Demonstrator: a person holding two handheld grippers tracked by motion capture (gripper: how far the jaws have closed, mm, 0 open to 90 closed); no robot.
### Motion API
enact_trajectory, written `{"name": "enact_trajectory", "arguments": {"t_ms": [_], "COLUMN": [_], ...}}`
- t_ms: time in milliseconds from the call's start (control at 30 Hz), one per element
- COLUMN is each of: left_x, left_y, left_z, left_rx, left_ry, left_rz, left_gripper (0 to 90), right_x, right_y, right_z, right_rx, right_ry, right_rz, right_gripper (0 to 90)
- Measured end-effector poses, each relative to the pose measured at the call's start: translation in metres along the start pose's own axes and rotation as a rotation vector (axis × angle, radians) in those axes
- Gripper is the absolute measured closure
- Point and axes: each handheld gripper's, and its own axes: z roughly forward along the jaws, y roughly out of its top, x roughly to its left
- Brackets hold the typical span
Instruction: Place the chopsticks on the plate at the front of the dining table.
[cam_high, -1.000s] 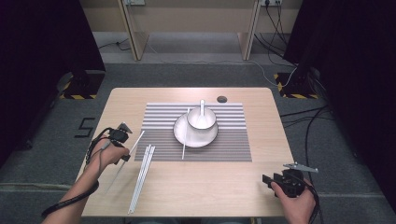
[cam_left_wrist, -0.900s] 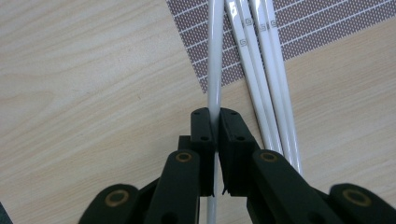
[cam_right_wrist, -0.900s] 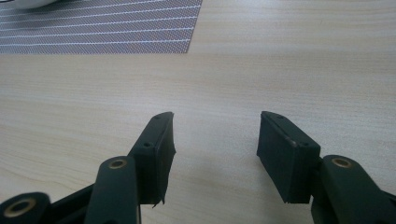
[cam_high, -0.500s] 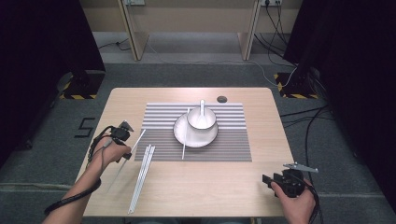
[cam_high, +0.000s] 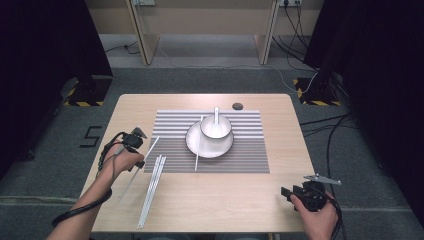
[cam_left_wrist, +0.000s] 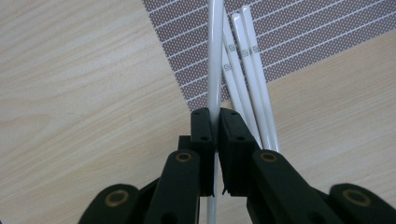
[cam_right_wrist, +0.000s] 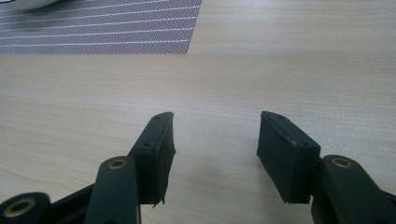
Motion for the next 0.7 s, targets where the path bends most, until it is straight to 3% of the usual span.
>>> {"name": "enact_trajectory", "arguments": {"t_ms": [700], "left_x": [-0.008], "left_y": [0.012], "left_z": [-0.001], "left_rx": [-0.006], "left_ry": [-0.006], "left_rz": [0.01], "left_gripper": [84.5], "right_x": [0.0], "right_y": [0.0], "right_z": [0.0], "right_rx": [0.0], "right_ry": [0.0], "right_rz": [0.0], "right_gripper": [46.1]}}
